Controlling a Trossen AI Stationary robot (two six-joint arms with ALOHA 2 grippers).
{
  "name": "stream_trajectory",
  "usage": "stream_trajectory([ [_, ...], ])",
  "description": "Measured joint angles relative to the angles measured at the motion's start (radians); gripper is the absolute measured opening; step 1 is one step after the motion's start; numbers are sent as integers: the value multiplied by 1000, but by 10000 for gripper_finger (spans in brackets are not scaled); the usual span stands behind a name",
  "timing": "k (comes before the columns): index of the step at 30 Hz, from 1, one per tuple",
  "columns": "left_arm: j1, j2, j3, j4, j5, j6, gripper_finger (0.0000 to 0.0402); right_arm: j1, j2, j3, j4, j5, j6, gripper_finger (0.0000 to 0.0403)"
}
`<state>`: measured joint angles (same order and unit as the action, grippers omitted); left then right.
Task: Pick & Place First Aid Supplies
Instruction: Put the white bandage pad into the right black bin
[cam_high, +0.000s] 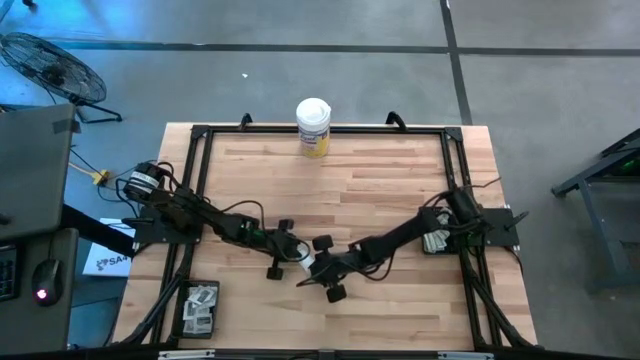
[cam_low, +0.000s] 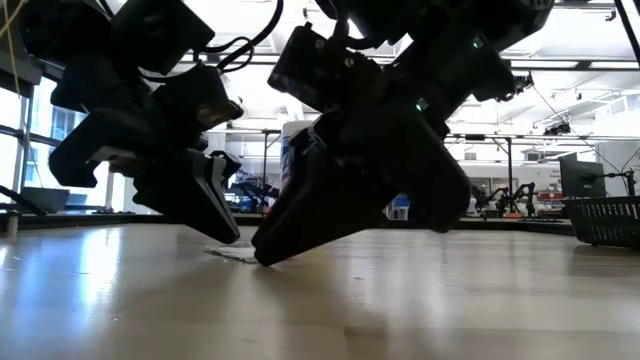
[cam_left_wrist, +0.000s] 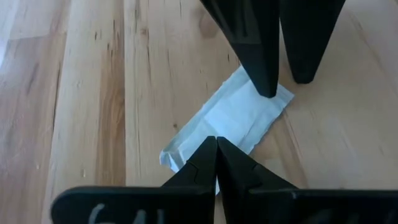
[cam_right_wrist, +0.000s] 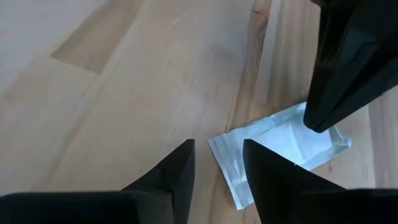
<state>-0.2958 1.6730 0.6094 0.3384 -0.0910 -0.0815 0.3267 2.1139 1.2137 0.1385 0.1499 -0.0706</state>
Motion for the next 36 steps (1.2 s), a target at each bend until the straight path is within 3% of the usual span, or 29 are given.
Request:
stream_trajectory([
  [10,-3,-19,0,11,4,-4,3,-42,-1,1,-71,-53,70,77],
  [16,-63,-142,1,-23,-4,1,3,-53,-3,2,-96,-50,73,33],
  [23,-208,-298,1,-123,-190,6,3,-52,-3,1,-103,-40,145,4],
  [29,-336,-302,1,-147,-396,-12,3,-43,-11,18,-108,-44,224,2],
  [36,-381,-295,1,-164,-449,-41,3,-31,-88,69,-150,-46,361,1],
])
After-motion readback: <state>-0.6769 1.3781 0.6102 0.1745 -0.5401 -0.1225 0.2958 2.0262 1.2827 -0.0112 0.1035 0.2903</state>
